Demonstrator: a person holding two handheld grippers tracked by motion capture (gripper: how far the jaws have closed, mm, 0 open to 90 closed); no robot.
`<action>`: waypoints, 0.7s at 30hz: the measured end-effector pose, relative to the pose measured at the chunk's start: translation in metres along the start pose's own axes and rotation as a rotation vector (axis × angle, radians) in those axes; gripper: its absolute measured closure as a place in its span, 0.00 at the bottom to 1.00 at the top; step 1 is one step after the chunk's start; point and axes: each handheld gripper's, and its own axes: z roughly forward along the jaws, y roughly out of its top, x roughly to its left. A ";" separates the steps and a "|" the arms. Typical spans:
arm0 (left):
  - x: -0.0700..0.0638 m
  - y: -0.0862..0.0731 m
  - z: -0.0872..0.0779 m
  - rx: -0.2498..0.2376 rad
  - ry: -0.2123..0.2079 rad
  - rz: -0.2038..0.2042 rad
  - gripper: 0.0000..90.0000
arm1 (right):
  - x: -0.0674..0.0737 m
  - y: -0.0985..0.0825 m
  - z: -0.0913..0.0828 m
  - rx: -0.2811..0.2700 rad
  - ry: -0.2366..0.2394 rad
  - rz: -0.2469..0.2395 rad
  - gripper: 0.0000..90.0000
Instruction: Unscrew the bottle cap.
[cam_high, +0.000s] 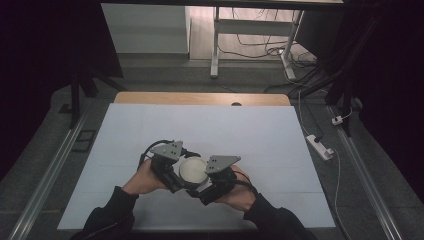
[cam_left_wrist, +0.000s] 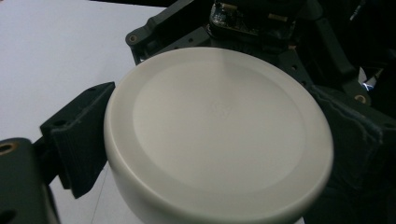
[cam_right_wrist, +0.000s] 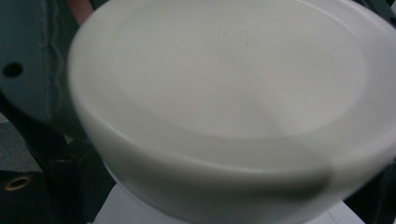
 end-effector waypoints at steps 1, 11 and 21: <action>0.000 0.000 0.001 -0.002 0.010 -0.007 0.08 | 0.000 0.000 0.000 0.002 -0.003 0.004 0.07; -0.005 0.006 0.006 -0.018 0.144 -0.093 0.08 | -0.004 0.001 -0.002 -0.004 -0.065 0.045 0.07; -0.014 0.017 0.017 0.018 0.351 -0.228 0.08 | -0.007 0.000 -0.002 0.013 -0.185 0.077 0.07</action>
